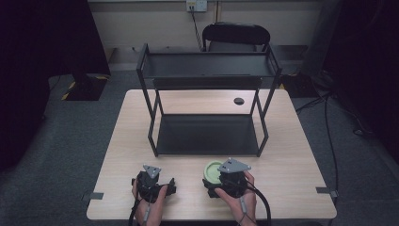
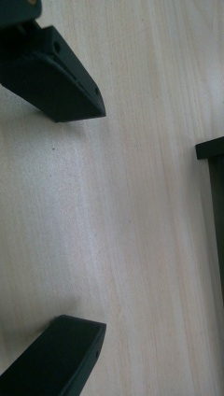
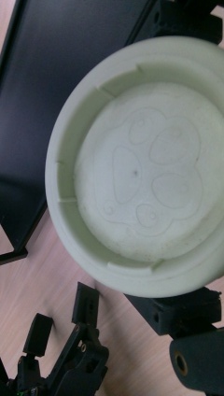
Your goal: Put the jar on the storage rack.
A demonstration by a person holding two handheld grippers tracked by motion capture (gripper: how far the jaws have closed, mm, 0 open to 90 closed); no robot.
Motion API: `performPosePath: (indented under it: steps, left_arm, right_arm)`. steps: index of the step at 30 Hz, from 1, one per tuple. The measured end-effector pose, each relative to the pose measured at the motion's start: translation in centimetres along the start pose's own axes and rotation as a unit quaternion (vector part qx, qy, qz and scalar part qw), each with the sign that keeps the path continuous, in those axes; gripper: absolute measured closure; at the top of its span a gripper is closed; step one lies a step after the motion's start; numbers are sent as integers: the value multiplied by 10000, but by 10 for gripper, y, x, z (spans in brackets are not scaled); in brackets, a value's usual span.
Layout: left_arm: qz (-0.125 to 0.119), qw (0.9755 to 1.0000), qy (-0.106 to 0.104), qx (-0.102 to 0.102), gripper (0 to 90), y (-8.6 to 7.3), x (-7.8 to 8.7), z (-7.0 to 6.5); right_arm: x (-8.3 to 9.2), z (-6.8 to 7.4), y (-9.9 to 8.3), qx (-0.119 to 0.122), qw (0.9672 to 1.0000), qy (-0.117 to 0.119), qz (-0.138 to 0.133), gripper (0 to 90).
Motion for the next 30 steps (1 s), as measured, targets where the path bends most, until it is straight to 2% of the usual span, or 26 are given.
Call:
performPosePath:
  steps: [8,19,30]
  left_arm:
    - [2,10000,0,-1,0,0,0,0]
    - [3,10000,0,-2,0,0,0,0]
    - [1,10000,-1,-2,0,0,0,0]
  right_arm:
    - [-8,0,16,165,9999,-7,-23,111]
    - [-19,-3,35,105,9999,18,-111,111]
    - [-28,-12,52,106,9998,-107,-134,111]
Point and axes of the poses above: each handheld gripper's, and its own axes: x roughly backward along the jaws, y roughly out of its top, z roughly to its left, the point moved 1 cm from there along -x, roughly forward along the jaws, and after that the axes turned 8 degrees about -y, right-handed, at the moved point
